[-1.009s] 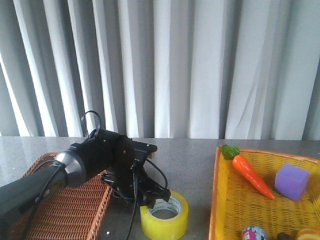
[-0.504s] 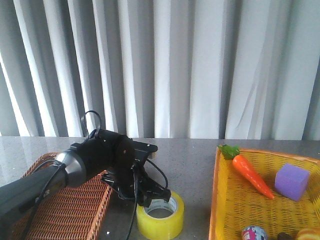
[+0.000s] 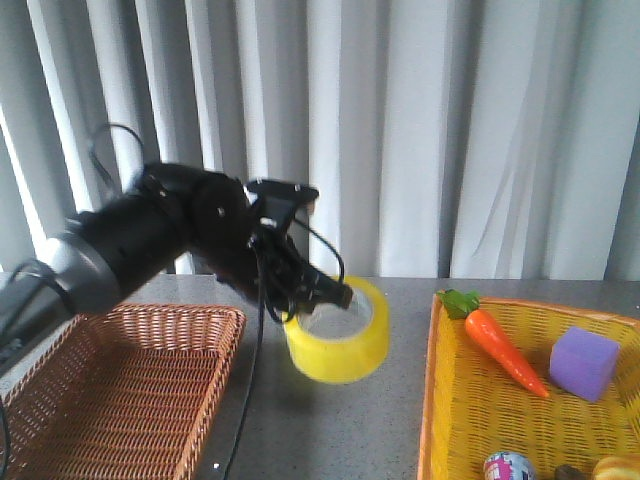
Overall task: Transfer tape with both arms
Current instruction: 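Lift the tape roll with the left gripper toward the brown basket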
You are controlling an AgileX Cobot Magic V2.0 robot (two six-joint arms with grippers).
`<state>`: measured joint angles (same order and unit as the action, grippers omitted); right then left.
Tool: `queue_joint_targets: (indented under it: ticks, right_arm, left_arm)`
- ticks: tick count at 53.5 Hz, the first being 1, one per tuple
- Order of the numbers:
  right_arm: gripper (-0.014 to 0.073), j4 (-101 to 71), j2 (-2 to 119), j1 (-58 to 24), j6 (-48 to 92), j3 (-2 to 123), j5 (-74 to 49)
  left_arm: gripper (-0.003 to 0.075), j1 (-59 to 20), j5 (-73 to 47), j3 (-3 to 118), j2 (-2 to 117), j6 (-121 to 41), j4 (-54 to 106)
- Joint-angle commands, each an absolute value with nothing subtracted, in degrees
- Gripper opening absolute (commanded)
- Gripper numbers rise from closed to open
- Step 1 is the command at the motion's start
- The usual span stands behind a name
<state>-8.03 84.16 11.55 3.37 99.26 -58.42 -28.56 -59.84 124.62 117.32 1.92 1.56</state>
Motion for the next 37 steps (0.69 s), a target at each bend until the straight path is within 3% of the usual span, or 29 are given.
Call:
queue_joint_targets:
  ticks: [1, 16, 27, 37]
  right_arm:
    - [-0.0009, -8.36, 82.37, 12.00, 3.25, 100.62, -55.35]
    - [-0.0009, -8.36, 82.37, 12.00, 3.25, 100.62, -55.35]
    - [-0.0009, -8.36, 82.37, 12.00, 3.25, 100.62, -55.35]
    - [-0.0009, -8.36, 82.37, 12.00, 3.25, 100.62, -55.35]
  left_arm:
    - [0.0000, -28.34, -57.31, 131.09, 110.36, 2.08, 1.47]
    - [0.0000, -19.83, -61.45, 131.34, 102.41, 5.01, -4.36]
    - [0.0001, -8.11, -56.20, 118.70, 95.33, 6.51, -4.31]
    - [0.0003, -5.52, -49.04, 106.72, 95.32, 6.35, -3.99]
